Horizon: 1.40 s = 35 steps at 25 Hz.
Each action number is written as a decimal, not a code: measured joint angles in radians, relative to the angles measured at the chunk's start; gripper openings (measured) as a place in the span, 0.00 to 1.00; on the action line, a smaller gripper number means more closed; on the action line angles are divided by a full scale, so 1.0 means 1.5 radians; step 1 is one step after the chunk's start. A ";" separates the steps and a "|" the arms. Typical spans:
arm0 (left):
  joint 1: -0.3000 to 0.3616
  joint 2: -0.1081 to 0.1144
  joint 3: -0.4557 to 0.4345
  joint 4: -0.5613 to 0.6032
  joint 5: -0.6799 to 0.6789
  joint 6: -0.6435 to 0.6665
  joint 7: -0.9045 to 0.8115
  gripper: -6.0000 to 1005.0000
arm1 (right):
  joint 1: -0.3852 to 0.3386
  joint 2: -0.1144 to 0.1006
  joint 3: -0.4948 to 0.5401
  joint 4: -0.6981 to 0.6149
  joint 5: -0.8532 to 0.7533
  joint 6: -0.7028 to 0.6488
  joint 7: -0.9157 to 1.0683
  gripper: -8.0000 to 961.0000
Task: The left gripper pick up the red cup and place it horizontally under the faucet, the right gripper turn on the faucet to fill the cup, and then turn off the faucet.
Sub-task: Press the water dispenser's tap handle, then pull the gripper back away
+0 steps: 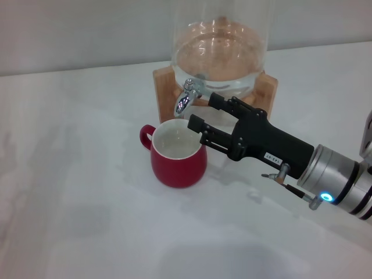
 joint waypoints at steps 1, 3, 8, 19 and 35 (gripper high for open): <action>0.000 0.000 0.000 0.000 0.000 0.000 0.000 0.43 | 0.000 0.000 0.000 0.000 0.000 0.000 0.000 0.82; 0.000 0.001 0.000 0.000 0.000 0.000 0.000 0.43 | 0.000 0.000 0.000 0.000 0.000 0.000 0.000 0.82; -0.002 0.001 0.000 0.000 0.000 -0.001 0.000 0.43 | 0.000 0.000 0.001 0.000 0.000 0.000 0.000 0.82; -0.002 0.001 0.000 -0.001 0.000 -0.002 0.000 0.43 | -0.016 -0.002 0.000 0.004 -0.010 -0.059 0.001 0.83; 0.001 0.001 0.000 -0.002 0.002 -0.002 0.001 0.43 | -0.028 -0.011 0.081 0.008 -0.016 -0.092 0.007 0.82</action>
